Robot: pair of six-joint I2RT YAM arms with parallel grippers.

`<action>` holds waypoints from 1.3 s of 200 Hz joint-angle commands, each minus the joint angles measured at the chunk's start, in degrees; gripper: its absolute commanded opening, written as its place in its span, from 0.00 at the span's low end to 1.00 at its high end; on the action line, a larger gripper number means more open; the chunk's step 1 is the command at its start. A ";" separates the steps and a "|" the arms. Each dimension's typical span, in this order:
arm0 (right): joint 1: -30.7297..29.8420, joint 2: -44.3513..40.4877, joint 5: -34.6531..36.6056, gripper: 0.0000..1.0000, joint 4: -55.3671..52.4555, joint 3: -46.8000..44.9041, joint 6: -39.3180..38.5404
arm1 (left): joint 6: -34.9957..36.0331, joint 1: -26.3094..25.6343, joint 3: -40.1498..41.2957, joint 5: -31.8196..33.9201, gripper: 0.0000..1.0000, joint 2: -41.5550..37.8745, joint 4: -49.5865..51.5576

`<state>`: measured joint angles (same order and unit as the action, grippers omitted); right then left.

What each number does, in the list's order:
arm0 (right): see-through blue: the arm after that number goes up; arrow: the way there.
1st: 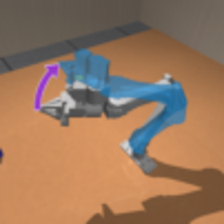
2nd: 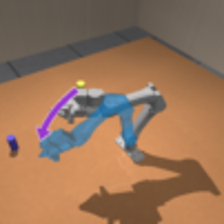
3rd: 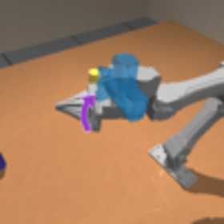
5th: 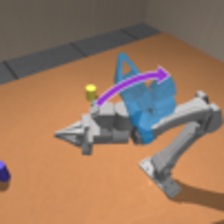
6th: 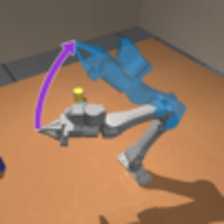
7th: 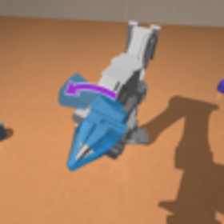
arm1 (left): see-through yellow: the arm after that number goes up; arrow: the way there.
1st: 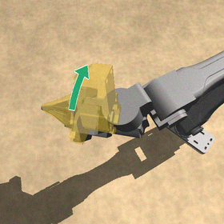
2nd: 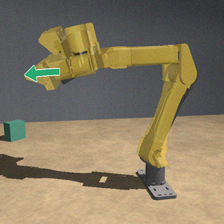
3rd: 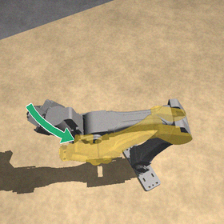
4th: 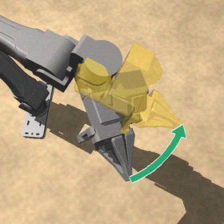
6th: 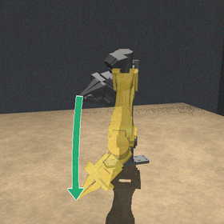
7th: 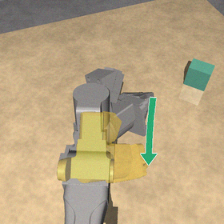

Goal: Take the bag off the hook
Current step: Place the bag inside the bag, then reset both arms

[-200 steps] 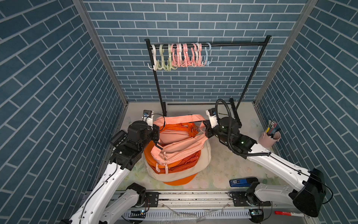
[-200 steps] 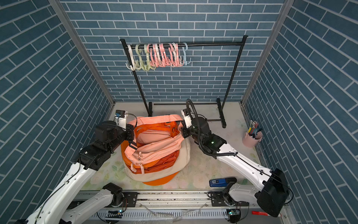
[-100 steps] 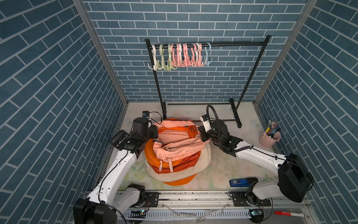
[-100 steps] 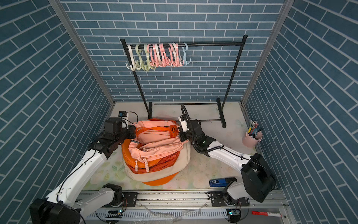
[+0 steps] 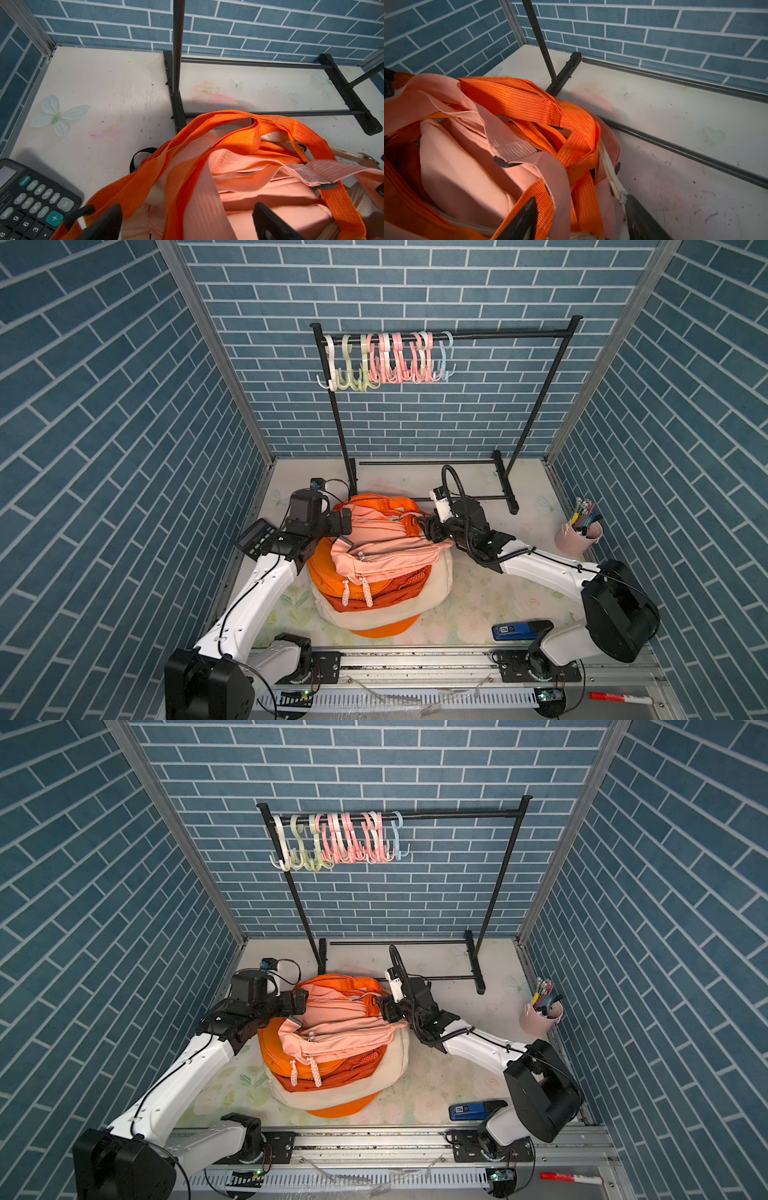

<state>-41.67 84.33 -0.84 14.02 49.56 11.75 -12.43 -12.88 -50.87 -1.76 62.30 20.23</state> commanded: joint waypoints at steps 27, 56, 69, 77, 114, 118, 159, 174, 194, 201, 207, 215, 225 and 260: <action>0.54 -6.24 4.27 0.78 -7.47 3.02 -3.32 | 1.77 0.26 1.78 5.78 0.99 -7.44 -0.62; 0.63 -9.34 6.48 0.86 -12.12 4.98 -4.60 | 2.45 0.23 3.06 7.19 0.99 -13.35 -2.29; 0.76 -10.64 7.91 0.89 -14.19 5.93 -5.19 | 2.84 0.25 2.56 7.27 0.99 -15.17 -2.06; 0.84 -11.35 8.94 0.91 -15.93 6.75 -5.54 | 2.98 0.28 2.22 7.19 0.99 -16.01 -1.74; 2.54 -15.66 13.54 0.94 -21.95 8.77 -5.71 | 4.86 0.24 0.48 8.49 0.99 -18.85 1.77; 3.03 -16.12 13.89 0.94 -22.60 8.79 -5.49 | 5.22 0.27 0.46 8.61 1.00 -19.04 1.95; 12.04 -21.10 16.40 0.95 -25.19 4.22 -0.25 | 7.83 0.24 0.67 8.12 0.99 -13.85 0.84; 16.77 -22.18 17.10 0.95 -25.04 1.08 0.83 | 8.44 0.30 0.56 7.72 1.00 -9.87 -0.63; 21.45 -23.52 19.27 0.96 -23.97 -3.36 1.12 | 9.30 0.25 2.24 8.89 0.99 -5.60 -4.43; 22.63 -24.31 20.14 0.96 -22.52 -5.56 0.81 | 9.42 0.24 3.24 10.30 0.99 -4.53 -6.24; 23.45 -24.99 20.84 0.96 -20.60 -7.51 0.31 | 9.68 0.32 4.31 11.31 0.99 -3.71 -8.10; 24.34 -25.88 22.17 0.97 -17.40 -10.65 -0.82 | 10.24 0.51 5.96 11.95 0.99 -2.71 -10.82; 25.27 -26.86 23.63 0.97 -13.08 -14.28 -2.06 | 10.73 1.25 7.77 12.14 0.99 -1.00 -14.01; 28.94 -25.22 27.98 0.98 -0.26 -23.29 -4.26 | 8.57 5.95 8.32 10.89 0.99 6.32 -18.13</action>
<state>-14.98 58.08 22.17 1.98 29.61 9.65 -3.05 -9.67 -43.13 8.95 65.45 7.94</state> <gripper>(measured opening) 0.984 0.994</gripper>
